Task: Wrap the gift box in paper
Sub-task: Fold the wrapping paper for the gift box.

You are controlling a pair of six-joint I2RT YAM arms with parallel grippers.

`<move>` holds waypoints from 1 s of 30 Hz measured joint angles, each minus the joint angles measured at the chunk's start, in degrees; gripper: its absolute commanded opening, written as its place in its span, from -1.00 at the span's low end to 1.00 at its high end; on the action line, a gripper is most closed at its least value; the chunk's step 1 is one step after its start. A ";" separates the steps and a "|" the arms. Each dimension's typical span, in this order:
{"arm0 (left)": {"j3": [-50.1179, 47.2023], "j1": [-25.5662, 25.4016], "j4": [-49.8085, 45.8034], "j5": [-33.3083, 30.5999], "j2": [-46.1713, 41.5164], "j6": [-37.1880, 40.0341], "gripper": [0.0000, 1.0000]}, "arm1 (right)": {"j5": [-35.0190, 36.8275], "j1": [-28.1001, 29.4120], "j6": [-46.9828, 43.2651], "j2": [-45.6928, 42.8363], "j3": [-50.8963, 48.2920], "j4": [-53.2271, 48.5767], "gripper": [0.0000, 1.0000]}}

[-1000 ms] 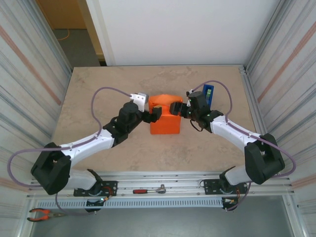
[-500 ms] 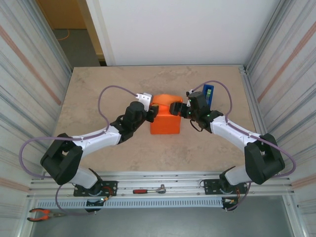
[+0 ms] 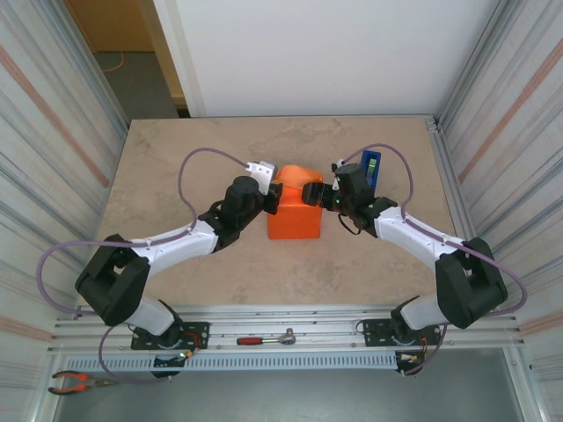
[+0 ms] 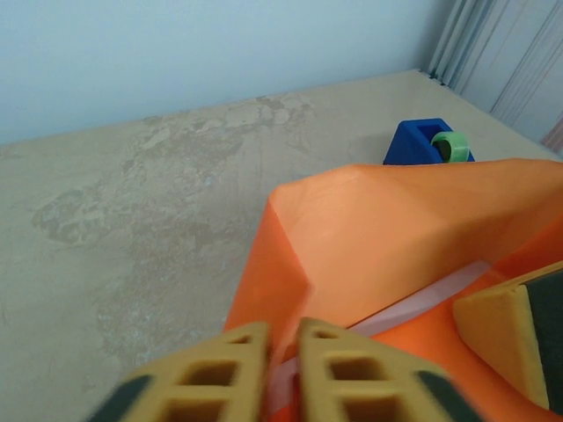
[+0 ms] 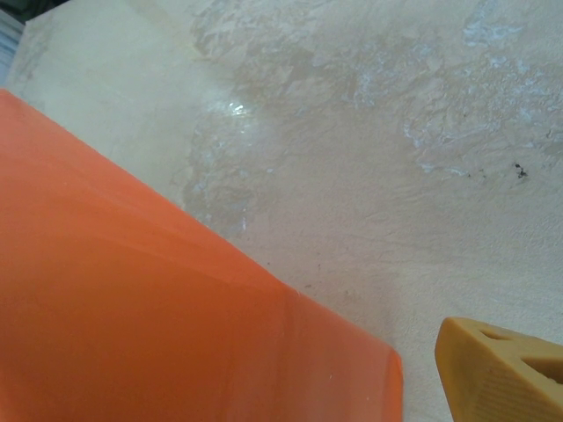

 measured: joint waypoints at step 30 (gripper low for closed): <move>-6.88 2.93 0.92 3.30 -10.88 -8.46 0.71 | 0.02 0.79 0.26 -0.81 -1.03 0.39 0.77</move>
